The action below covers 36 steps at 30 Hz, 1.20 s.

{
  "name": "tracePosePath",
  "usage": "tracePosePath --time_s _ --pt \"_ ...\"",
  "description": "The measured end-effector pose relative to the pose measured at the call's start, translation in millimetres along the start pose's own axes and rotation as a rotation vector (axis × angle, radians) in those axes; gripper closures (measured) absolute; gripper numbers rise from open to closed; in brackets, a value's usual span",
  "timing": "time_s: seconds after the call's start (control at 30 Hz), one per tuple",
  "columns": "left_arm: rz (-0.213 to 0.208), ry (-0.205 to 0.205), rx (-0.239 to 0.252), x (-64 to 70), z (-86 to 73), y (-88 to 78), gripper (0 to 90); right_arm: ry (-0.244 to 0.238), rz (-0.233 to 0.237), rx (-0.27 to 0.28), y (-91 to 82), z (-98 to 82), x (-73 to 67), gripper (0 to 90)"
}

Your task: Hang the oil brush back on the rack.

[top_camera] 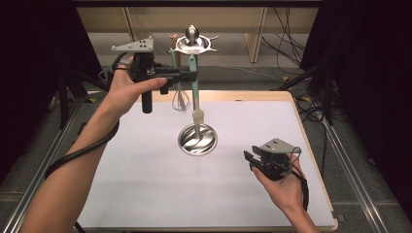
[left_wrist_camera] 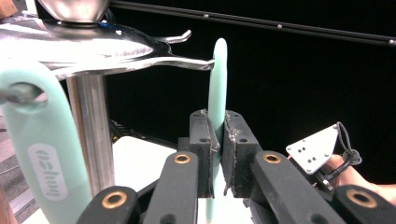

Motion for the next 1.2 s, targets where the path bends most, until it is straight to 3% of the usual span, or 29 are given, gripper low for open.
tracePosePath --time_s 0.13,0.17,0.37,0.43,0.5,0.53,0.57,0.67,0.7,0.83,0.93,1.03,1.13,1.17,1.2 --pt "-0.014 -0.011 0.010 -2.6 0.2 0.3 81.8 -0.001 0.003 -0.003 -0.2 0.1 -0.1 63.9" --pt "-0.019 -0.015 0.009 -3.1 0.0 0.1 81.8 -0.027 -0.016 0.006 -0.2 0.4 2.0 63.9" --pt "-0.035 -0.071 0.026 -8.7 -2.9 -1.6 81.4 0.004 -0.011 0.023 2.2 -0.4 -0.6 63.8" --pt "-0.030 -0.078 0.025 -9.2 -3.2 -1.9 81.4 -0.005 -0.017 0.029 2.6 -0.6 0.1 63.8" --pt "-0.014 -0.085 0.028 -10.4 -4.2 -2.1 81.2 0.030 -0.002 0.016 1.5 -0.6 -2.5 63.9" --pt "-0.014 -0.085 0.028 -10.4 -4.2 -2.1 81.1 0.015 -0.013 0.028 1.8 -0.3 -1.1 63.9" --pt "-0.013 -0.085 0.028 -10.7 -4.3 -1.7 81.0 0.003 -0.001 -0.001 -0.5 -0.1 -0.1 63.8" --pt "-0.024 -0.080 0.033 -10.8 -4.1 -0.4 80.5 0.024 -0.002 0.023 2.0 -0.5 -2.2 63.9" --pt "0.000 -0.078 0.035 -11.0 -4.4 -0.4 80.0 0.008 -0.014 0.025 1.7 -0.5 -1.2 63.8" --pt "0.007 -0.066 0.036 -10.7 -4.7 0.9 79.6 0.019 -0.006 0.015 1.5 -1.1 -1.5 63.8" --pt "0.015 -0.063 0.039 -9.9 -5.1 1.2 79.3 -0.003 -0.017 0.018 0.7 -0.8 1.1 63.8" --pt "0.067 -0.044 0.042 -5.4 -7.4 -0.6 78.2 -0.021 -0.010 0.014 1.2 -1.6 3.0 63.7" --pt "0.088 -0.034 0.050 -2.6 -9.5 -2.3 76.5 -0.005 -0.005 -0.007 -0.3 -2.3 3.2 63.6" --pt "0.119 -0.020 0.055 0.2 -12.5 -3.8 74.2 -0.018 -0.023 0.001 -0.2 -2.6 5.3 63.6" --pt "0.119 -0.020 0.055 0.2 -12.5 -3.8 72.9 -0.018 -0.023 0.001 -0.2 -2.6 5.3 63.6"
Point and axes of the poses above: each handheld gripper's, and its own axes: y roughly forward along the jaws, z roughly out of its top, x roughly to its right, the point moved 1 cm from there along y, roughly forward along the jaws, and after that the axes turned 12 degrees about -x, right-handed, at the moved point
